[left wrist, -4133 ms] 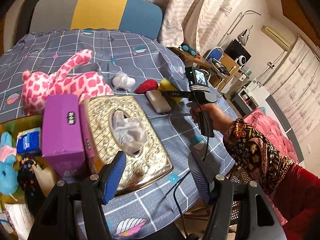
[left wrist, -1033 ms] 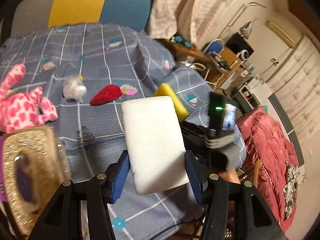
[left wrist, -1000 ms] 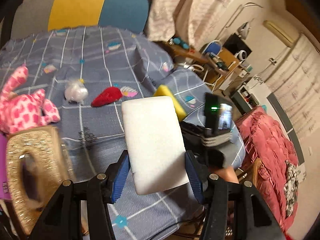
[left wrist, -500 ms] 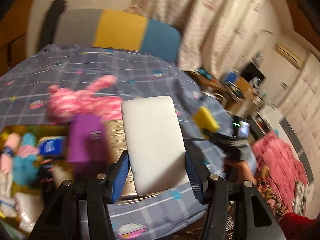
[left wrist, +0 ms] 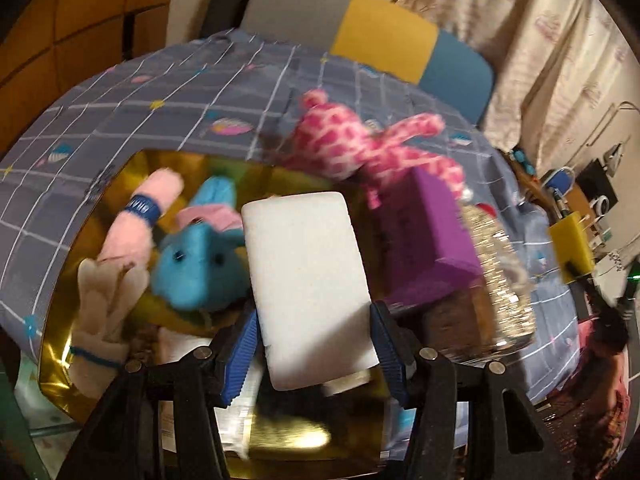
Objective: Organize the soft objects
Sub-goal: 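Carry the white block into the gold tray and release with left gripper while right carries the sponge, then lower the sponge into the gold tray and open right gripper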
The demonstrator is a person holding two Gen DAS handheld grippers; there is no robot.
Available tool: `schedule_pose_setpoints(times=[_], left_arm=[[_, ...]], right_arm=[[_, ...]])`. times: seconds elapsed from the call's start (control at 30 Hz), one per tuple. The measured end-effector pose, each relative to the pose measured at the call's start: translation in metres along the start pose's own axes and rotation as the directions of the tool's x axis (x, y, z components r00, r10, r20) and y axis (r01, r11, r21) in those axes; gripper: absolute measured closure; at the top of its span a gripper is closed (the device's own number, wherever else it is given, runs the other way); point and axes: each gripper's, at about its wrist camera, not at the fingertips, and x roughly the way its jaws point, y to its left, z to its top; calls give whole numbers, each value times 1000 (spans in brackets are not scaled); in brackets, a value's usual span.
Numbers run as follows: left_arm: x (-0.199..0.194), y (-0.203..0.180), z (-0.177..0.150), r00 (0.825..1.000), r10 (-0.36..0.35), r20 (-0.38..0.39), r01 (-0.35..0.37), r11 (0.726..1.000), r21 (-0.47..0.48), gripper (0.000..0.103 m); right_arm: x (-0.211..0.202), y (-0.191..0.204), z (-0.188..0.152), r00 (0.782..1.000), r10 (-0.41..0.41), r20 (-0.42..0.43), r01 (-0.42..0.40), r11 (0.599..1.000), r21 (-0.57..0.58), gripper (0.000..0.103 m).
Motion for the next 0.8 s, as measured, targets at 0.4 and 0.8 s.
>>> schedule_pose_setpoints(times=[0.4, 0.8], left_arm=[[14, 19, -15, 996, -24, -81, 26, 999, 27, 40], [-21, 48, -33, 992, -129, 8, 129, 991, -22, 40]], right_arm=[[-62, 98, 13, 980, 181, 77, -176, 982, -65, 72], [-67, 209, -4, 920, 391, -34, -392, 910, -137, 72]])
